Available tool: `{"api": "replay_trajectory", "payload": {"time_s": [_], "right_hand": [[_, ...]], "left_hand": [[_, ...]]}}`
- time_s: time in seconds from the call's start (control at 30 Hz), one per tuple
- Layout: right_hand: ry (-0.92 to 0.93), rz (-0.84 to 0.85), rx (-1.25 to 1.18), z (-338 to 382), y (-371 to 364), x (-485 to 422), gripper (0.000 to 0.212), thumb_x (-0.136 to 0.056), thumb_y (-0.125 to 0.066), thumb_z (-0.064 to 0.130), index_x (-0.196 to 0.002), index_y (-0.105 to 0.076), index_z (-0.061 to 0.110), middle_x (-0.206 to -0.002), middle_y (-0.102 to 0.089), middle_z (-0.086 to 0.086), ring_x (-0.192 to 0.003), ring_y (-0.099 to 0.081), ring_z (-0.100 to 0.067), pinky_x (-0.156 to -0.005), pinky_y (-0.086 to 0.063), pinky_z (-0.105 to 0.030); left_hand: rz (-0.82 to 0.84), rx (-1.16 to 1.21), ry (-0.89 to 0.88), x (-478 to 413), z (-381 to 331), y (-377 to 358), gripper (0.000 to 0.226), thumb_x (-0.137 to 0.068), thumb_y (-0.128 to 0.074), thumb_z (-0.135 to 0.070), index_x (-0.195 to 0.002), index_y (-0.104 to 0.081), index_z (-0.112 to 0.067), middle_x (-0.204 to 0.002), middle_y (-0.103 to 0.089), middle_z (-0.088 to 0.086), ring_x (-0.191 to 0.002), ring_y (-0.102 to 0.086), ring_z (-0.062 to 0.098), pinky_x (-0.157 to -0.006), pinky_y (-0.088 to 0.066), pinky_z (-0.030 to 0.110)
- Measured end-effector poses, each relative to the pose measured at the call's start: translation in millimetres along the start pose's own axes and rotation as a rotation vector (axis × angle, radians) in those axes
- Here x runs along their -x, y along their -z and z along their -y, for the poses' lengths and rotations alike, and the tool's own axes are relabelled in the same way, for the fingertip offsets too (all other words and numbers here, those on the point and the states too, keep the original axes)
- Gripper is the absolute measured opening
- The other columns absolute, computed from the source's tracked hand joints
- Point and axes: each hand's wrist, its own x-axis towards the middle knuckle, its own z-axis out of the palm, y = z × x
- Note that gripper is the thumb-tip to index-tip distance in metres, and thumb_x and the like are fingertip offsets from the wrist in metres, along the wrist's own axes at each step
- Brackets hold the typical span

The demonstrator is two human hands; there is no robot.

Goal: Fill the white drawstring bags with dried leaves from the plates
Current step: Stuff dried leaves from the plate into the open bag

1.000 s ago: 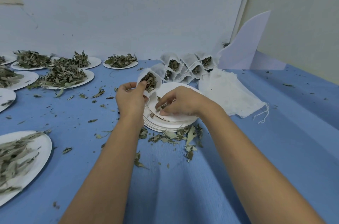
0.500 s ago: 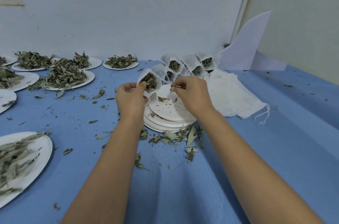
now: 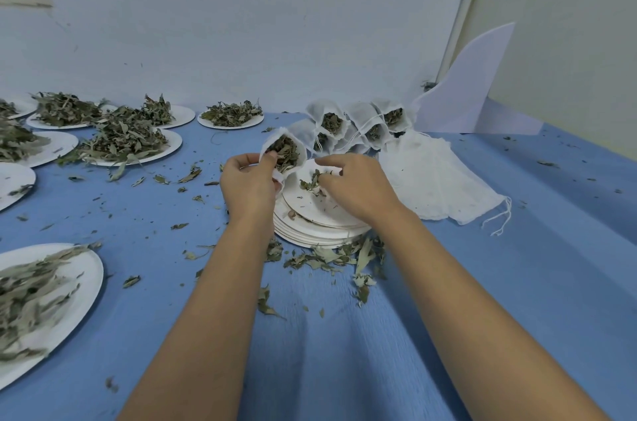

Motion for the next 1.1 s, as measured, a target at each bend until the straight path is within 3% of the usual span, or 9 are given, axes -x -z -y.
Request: {"api": "replay_trajectory", "payload": {"time_s": [0.07, 0.2, 0.37, 0.47, 0.6, 0.7, 0.8, 0.9, 1.1], "right_hand": [[-0.007, -0.009, 0.078, 1, -3, 0, 0.034, -0.092, -0.052, 0.022, -0.122, -0.065, 0.015, -0.121, -0.065, -0.009, -0.11, -0.058, -0.023, -0.09, -0.047, -0.033], [0.054, -0.003, 0.235, 6, -21, -2, 0.023, -0.096, -0.043, 0.014, -0.095, -0.062, 0.002, -0.093, -0.065, -0.016, -0.089, -0.057, -0.031, -0.065, -0.034, -0.032], [0.125, 0.032, 0.386, 4, -37, -4, 0.025, -0.098, -0.039, 0.013, -0.102, -0.062, 0.004, -0.098, -0.063, -0.015, -0.091, -0.057, -0.033, -0.065, -0.033, -0.03], [0.109, 0.066, 0.416, 3, -38, -3, 0.027, -0.097, -0.042, 0.01, -0.106, -0.067, 0.007, -0.096, -0.065, -0.016, -0.08, -0.054, -0.031, -0.064, -0.035, -0.029], [0.105, 0.019, 0.445, 6, -35, -2, 0.023, -0.089, -0.047, 0.003, -0.093, -0.07, 0.006, -0.076, -0.058, -0.012, -0.073, -0.05, -0.026, -0.055, -0.03, -0.029], [0.093, 0.006, 0.398, 7, -32, -1, 0.027, -0.087, -0.048, 0.002, -0.099, -0.072, 0.006, -0.091, -0.067, -0.012, -0.088, -0.058, -0.028, -0.07, -0.047, -0.031], [0.083, -0.005, 0.365, 9, -29, 0, 0.029, -0.083, -0.048, -0.001, -0.1, -0.072, 0.004, -0.098, -0.069, -0.013, -0.093, -0.059, -0.028, -0.083, -0.049, -0.038], [0.069, -0.002, 0.327, 10, -26, 2, 0.029, -0.08, -0.049, -0.004, -0.098, -0.071, 0.001, -0.096, -0.069, -0.015, -0.093, -0.06, -0.031, -0.084, -0.05, -0.04], [0.041, 0.027, 0.189, 7, -19, 2, 0.026, -0.082, -0.051, -0.002, -0.093, -0.071, 0.01, -0.103, -0.068, -0.01, -0.1, -0.058, -0.027, -0.083, -0.048, -0.033]], "left_hand": [[-0.002, 0.004, 0.001, 0, 0, 0, 0.016, -0.09, -0.065, -0.018, -0.084, -0.05, -0.018, -0.084, -0.054, 0.0, -0.061, -0.05, 0.011, -0.043, -0.044, 0.012], [-0.002, -0.01, -0.007, 0, 0, 0, 0.017, -0.09, -0.065, -0.018, -0.082, -0.049, -0.019, -0.083, -0.053, 0.0, -0.06, -0.049, 0.011, -0.044, -0.044, 0.012], [0.001, -0.023, -0.014, -1, 1, 0, 0.015, -0.09, -0.064, -0.017, -0.084, -0.05, -0.018, -0.083, -0.053, 0.001, -0.059, -0.048, 0.011, -0.044, -0.044, 0.012], [0.0, -0.025, -0.015, -1, 1, 0, 0.013, -0.09, -0.064, -0.016, -0.094, -0.052, -0.012, -0.081, -0.053, 0.0, -0.057, -0.048, 0.01, -0.045, -0.043, 0.013], [-0.002, -0.026, -0.004, 0, 1, 0, 0.012, -0.09, -0.064, -0.017, -0.089, -0.052, -0.015, -0.081, -0.054, -0.001, -0.057, -0.048, 0.01, -0.049, -0.045, 0.016], [0.006, -0.034, -0.007, 0, 1, 0, 0.014, -0.089, -0.065, -0.017, -0.086, -0.051, -0.016, -0.082, -0.055, 0.001, -0.058, -0.049, 0.011, -0.054, -0.046, 0.019], [0.006, -0.047, -0.036, 1, 0, 0, 0.015, -0.088, -0.068, -0.02, -0.088, -0.053, -0.015, -0.079, -0.055, 0.0, -0.06, -0.052, 0.01, -0.059, -0.048, 0.02], [0.003, -0.079, -0.084, 2, -1, -1, 0.015, -0.087, -0.068, -0.023, -0.081, -0.055, -0.018, -0.074, -0.057, -0.003, -0.06, -0.054, 0.005, -0.06, -0.051, 0.018], [0.041, -0.125, -0.155, 3, -2, -3, 0.013, -0.089, -0.066, -0.022, -0.094, -0.062, -0.011, -0.07, -0.063, -0.004, -0.057, -0.058, 0.002, -0.061, -0.053, 0.019]]}}
